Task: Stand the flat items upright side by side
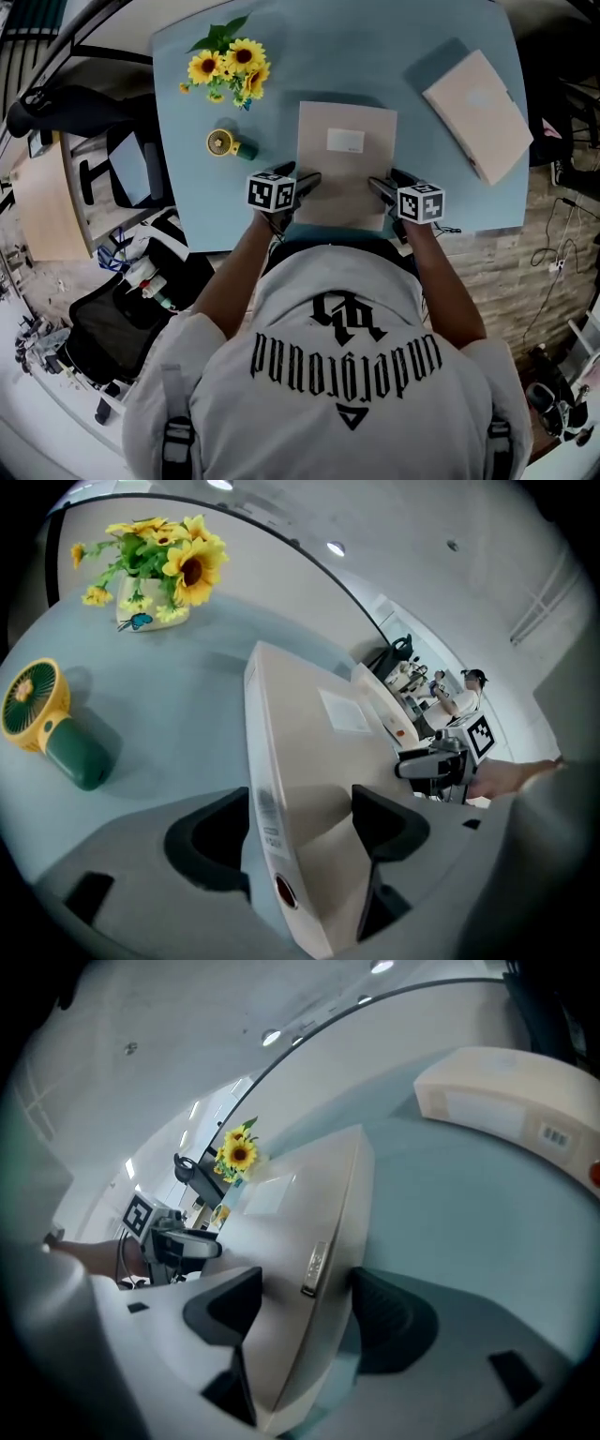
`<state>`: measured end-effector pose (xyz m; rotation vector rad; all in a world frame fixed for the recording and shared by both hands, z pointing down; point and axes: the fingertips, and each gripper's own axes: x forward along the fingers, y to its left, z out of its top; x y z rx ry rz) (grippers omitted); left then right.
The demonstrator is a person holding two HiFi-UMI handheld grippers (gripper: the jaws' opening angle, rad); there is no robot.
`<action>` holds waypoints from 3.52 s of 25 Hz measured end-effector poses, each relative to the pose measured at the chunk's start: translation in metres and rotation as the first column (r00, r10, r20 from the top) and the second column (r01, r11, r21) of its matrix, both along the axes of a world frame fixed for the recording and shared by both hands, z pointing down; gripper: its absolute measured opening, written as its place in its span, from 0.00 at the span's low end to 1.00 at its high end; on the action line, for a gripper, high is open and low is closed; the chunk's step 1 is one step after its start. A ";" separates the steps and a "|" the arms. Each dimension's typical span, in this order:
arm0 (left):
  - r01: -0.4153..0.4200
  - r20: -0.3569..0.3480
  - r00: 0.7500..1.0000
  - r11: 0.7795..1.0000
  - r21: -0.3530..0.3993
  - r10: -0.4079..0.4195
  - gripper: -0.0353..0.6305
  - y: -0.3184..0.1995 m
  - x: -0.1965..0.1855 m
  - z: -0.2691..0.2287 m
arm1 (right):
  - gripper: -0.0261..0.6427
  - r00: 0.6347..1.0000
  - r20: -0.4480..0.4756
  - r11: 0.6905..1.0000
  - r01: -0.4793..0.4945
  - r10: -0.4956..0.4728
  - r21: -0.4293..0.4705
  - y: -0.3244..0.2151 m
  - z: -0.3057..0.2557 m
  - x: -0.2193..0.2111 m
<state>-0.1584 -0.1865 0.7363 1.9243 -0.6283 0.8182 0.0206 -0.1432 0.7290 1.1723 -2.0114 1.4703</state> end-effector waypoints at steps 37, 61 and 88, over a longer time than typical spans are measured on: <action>-0.094 0.131 0.991 0.779 0.621 0.015 0.51 -0.113 0.046 -0.126 | 0.43 0.841 -0.536 0.787 0.279 0.078 0.551 -0.119 -0.127 0.036; -0.101 0.133 0.991 0.750 0.654 0.018 0.57 -0.107 0.042 -0.130 | 0.50 0.853 -0.512 0.747 0.274 0.101 0.605 -0.120 -0.138 0.043; -0.087 -0.120 0.946 0.594 0.800 0.301 0.54 0.017 0.049 -0.252 | 0.49 0.758 -0.387 0.631 -0.043 0.526 0.775 0.090 -0.264 0.023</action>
